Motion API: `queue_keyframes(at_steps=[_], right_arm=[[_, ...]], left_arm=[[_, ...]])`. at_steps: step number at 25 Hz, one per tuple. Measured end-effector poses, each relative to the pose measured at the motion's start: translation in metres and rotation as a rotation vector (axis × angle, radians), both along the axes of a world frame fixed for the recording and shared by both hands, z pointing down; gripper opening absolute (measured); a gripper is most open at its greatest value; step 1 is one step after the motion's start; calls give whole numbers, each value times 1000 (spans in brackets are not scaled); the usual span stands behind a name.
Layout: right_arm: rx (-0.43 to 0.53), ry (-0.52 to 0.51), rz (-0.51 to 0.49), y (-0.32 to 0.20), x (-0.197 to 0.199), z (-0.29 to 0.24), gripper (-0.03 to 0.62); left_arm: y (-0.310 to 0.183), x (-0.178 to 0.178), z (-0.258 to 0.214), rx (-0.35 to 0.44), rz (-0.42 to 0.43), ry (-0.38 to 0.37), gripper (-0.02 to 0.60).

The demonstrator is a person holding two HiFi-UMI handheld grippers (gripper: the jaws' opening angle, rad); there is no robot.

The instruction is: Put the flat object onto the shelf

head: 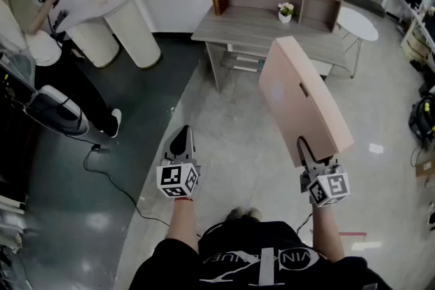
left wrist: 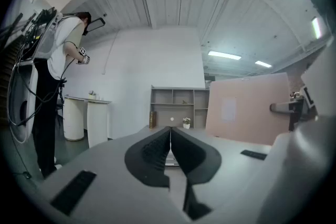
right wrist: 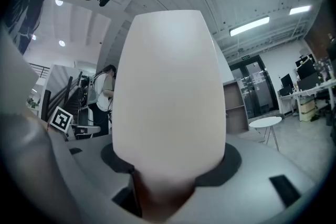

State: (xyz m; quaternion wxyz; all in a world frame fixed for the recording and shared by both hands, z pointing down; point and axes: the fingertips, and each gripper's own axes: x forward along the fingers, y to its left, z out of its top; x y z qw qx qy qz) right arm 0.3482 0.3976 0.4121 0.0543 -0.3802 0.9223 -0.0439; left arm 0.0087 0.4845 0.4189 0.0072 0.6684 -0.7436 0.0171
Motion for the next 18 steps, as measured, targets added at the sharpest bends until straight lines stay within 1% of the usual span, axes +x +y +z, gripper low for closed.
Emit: queue_keyframes(at_steps=[3, 9, 18], right_arm=[[5, 1, 0, 0, -3, 5, 290], [-13, 5, -3, -3, -7, 11, 290], [-2, -8, 1, -13, 13, 12, 291]], left_arm=[[3, -4, 5, 5, -2, -1, 6], [7, -12, 12, -10, -32, 28, 6], [3, 2, 17, 3, -48, 34, 6]])
